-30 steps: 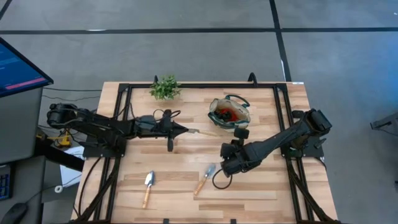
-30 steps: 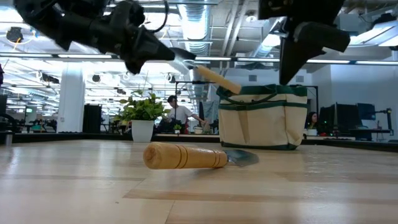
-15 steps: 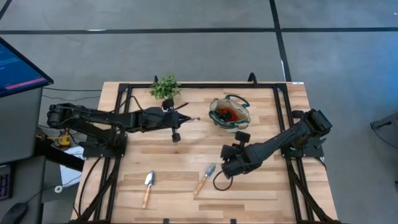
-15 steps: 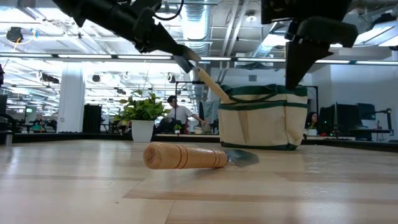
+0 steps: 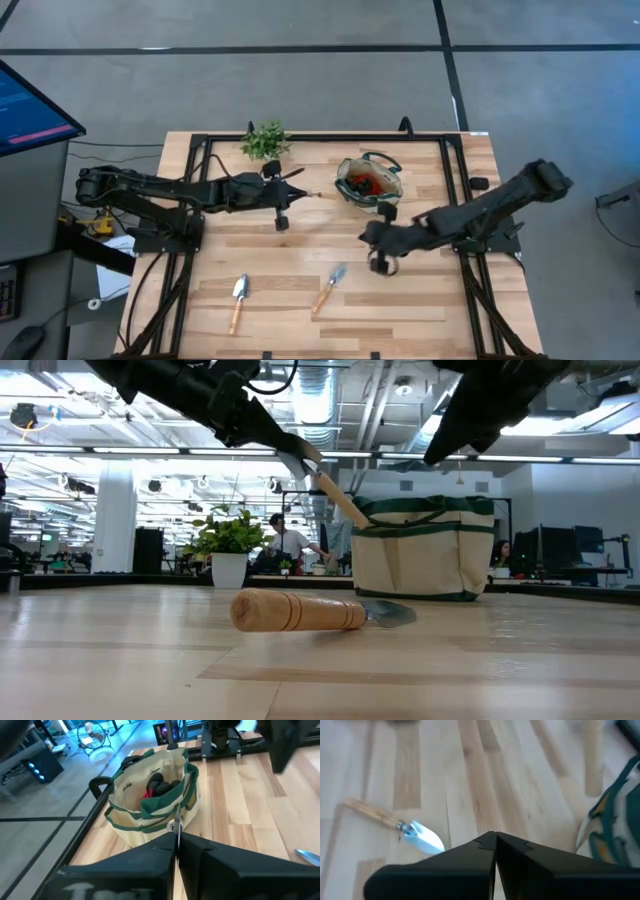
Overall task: Pick & Place Garden tools in Gardening bag
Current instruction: Put the trowel into the gardening bag
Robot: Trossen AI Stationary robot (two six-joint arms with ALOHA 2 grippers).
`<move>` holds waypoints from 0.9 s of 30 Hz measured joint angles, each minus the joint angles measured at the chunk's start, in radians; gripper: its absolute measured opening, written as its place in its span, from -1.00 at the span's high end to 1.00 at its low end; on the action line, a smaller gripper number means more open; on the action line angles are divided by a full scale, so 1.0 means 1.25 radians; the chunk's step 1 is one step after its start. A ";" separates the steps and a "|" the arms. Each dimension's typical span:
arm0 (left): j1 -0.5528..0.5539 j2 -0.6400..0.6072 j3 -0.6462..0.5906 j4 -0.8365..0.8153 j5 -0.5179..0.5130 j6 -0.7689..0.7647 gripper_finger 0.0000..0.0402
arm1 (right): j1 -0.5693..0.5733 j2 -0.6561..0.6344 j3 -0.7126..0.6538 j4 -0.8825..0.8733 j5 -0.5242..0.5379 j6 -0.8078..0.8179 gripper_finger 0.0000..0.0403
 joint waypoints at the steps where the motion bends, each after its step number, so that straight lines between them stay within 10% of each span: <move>1: 0.000 0.000 0.001 0.000 0.001 0.000 0.99 | -0.003 -0.032 -0.026 0.027 -0.003 -0.020 1.00; 11: 0.000 0.000 0.013 0.002 -0.006 0.027 0.99 | -0.053 -0.319 -0.314 0.355 -0.100 -0.097 1.00; 18: -0.001 0.000 0.017 -0.005 -0.044 0.023 0.99 | -0.091 -0.393 -0.403 0.382 0.190 -0.025 1.00; 27: -0.005 0.000 0.017 -0.049 0.002 -0.037 0.99 | -0.208 -0.393 -0.403 0.350 0.360 -0.041 1.00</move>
